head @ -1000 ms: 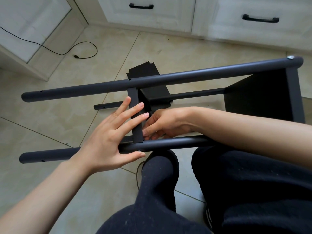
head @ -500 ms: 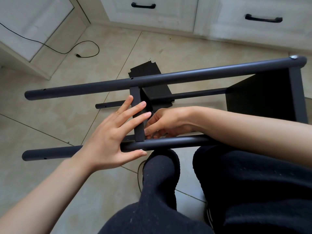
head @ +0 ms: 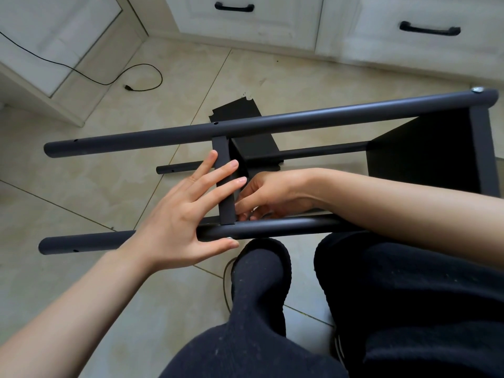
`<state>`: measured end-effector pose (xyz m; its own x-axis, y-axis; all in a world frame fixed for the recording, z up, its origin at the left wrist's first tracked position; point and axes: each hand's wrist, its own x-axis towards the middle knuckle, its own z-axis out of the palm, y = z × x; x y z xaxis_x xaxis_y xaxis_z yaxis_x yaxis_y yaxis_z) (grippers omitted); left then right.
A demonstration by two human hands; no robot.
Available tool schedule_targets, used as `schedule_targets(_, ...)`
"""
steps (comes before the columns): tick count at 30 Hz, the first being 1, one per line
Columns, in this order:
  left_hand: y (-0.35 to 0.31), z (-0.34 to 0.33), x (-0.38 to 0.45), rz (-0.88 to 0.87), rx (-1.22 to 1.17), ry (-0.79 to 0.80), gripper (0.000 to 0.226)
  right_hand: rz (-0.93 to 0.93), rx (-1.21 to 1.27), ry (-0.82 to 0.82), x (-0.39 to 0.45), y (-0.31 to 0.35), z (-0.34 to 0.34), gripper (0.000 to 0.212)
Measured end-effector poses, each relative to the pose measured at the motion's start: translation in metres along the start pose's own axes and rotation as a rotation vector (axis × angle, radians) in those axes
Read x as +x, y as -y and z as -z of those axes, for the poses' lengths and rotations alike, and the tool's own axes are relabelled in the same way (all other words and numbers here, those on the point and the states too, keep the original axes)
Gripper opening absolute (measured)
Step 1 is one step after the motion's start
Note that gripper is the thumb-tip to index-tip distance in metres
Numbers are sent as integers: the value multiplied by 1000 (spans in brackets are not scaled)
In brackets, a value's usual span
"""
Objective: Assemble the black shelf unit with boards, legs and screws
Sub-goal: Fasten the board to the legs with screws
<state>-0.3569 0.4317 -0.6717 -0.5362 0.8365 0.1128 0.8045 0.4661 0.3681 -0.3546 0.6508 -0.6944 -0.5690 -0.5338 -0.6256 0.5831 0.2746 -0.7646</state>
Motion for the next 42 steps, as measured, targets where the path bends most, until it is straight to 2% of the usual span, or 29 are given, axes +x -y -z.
schedule_targets(4, 0, 0, 0, 3, -7, 1, 85, 15, 15, -10, 1, -1, -2, 17)
schedule_targets(9, 0, 0, 0, -1, -2, 3, 85, -4, 151, 54, 0, 0, 1, 8)
schedule_targets(14, 1, -1, 0, -8, -6, 0, 85, -31, 46, 49, 1, 2, 0, 15)
schedule_targets(17, 2, -1, 0, -9, -8, -3, 85, -30, 25, 32, 3, 2, -1, 28)
schedule_targets(27, 0, 0, 1, -9, -8, 1, 84, -35, 120, 87, 3, 1, 4, 11)
schedule_targets(33, 0, 1, 0, -5, -19, 11, 81, -24, 85, 49, 4, 0, 2, 35)
schedule_targets(37, 0, 1, 1, -6, -30, 9, 71, -36, 60, 52, 5, 0, 0, 26)
schedule_targets(42, 0, 0, 0, -2, -39, 13, 68, -17, 121, 89, 6, -2, -3, 22)
